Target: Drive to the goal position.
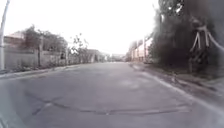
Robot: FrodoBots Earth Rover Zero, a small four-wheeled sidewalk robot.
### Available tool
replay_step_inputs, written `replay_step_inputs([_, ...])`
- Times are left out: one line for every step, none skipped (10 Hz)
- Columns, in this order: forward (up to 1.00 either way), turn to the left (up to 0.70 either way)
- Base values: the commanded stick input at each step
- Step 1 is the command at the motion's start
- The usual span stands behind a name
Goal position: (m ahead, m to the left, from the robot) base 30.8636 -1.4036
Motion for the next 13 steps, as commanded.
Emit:
replay_step_inputs([1.00, 0.00])
replay_step_inputs([1.00, 0.00])
replay_step_inputs([1.00, 0.00])
replay_step_inputs([1.00, 0.00])
replay_step_inputs([1.00, 0.00])
replay_step_inputs([1.00, 0.00])
replay_step_inputs([1.00, 0.00])
replay_step_inputs([1.00, 0.00])
replay_step_inputs([1.00, 0.00])
replay_step_inputs([1.00, 0.00])
replay_step_inputs([1.00, 0.00])
replay_step_inputs([1.00, 0.00])
replay_step_inputs([1.00, 0.00])
